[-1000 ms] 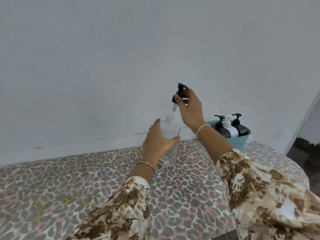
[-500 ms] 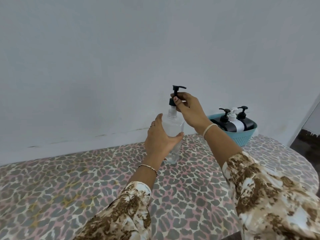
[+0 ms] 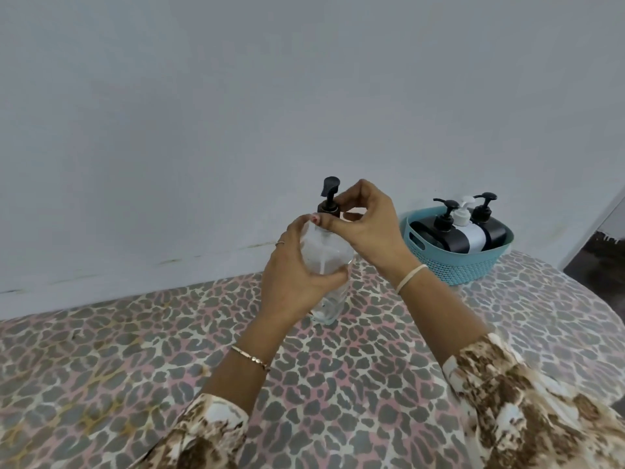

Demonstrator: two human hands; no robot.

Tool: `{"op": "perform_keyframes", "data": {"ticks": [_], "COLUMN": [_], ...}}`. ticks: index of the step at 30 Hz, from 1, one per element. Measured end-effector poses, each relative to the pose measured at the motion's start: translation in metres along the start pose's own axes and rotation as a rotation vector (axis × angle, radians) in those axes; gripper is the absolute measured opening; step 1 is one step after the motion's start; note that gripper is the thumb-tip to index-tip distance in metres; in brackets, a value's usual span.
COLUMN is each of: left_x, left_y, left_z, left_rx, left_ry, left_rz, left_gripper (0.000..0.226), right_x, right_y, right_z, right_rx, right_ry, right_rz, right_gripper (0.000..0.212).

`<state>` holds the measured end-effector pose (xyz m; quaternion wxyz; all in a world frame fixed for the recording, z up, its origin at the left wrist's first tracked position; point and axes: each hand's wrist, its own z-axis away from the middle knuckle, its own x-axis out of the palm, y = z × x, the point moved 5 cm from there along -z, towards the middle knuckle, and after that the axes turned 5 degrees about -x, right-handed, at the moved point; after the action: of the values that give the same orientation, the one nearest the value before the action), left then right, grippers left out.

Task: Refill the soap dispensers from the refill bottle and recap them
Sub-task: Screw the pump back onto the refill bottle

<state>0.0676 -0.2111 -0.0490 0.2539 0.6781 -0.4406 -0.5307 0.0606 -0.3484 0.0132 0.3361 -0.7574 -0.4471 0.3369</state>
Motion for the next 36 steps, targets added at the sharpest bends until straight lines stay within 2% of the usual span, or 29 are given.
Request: {"op": "perform_keyframes", "data": {"ticks": [3, 6, 8, 10, 13, 15, 17, 20, 22, 26, 28, 30, 33, 36], "left_x": [-0.003, -0.01, -0.014, -0.019, -0.027, -0.032, -0.034, -0.036, -0.038, -0.038, -0.036, -0.034, -0.031, -0.028], "left_y": [0.006, 0.014, 0.019, 0.025, 0.038, 0.045, 0.049, 0.055, 0.058, 0.062, 0.063, 0.063, 0.063, 0.061], "left_z": [0.004, 0.002, 0.0, -0.002, -0.002, -0.002, 0.0, 0.001, 0.001, 0.001, 0.001, 0.002, 0.001, 0.0], "left_rx": [-0.032, -0.097, -0.14, -0.192, -0.268, -0.312, -0.35, -0.376, -0.399, -0.407, -0.419, -0.437, -0.433, -0.445], "left_ry": [-0.083, -0.176, -0.211, -0.235, -0.261, -0.285, -0.323, -0.364, -0.383, -0.406, -0.411, -0.415, -0.385, -0.33], "left_rz": [0.006, 0.054, 0.016, -0.054, -0.094, -0.097, -0.123, -0.167, -0.185, -0.246, -0.224, -0.196, -0.188, -0.159], "left_gripper": [0.094, 0.086, 0.09, 0.096, 0.101, 0.099, 0.098, 0.098, 0.096, 0.095, 0.097, 0.1, 0.099, 0.092], "right_x": [0.002, 0.004, 0.001, -0.003, -0.009, -0.013, -0.015, -0.009, -0.004, -0.009, -0.012, -0.011, -0.003, -0.005], "right_y": [-0.007, -0.019, -0.021, -0.022, -0.028, -0.032, -0.035, -0.036, -0.038, -0.037, -0.036, -0.035, -0.031, -0.025], "right_z": [0.008, 0.017, 0.023, 0.024, 0.02, 0.015, 0.011, 0.011, 0.014, 0.014, 0.011, 0.011, 0.015, 0.015], "right_rx": [0.039, 0.098, 0.147, 0.201, 0.24, 0.252, 0.27, 0.266, 0.255, 0.295, 0.302, 0.306, 0.278, 0.304], "right_ry": [-0.008, -0.216, -0.307, -0.303, -0.232, -0.19, -0.164, -0.296, -0.365, -0.242, -0.186, -0.244, -0.365, -0.284], "right_rz": [0.026, 0.023, 0.073, 0.119, 0.152, 0.214, 0.257, 0.255, 0.251, 0.31, 0.309, 0.275, 0.263, 0.298], "right_gripper": [0.038, 0.027, 0.031, 0.036, 0.03, 0.024, 0.028, 0.038, 0.037, 0.031, 0.035, 0.04, 0.035, 0.029]}}
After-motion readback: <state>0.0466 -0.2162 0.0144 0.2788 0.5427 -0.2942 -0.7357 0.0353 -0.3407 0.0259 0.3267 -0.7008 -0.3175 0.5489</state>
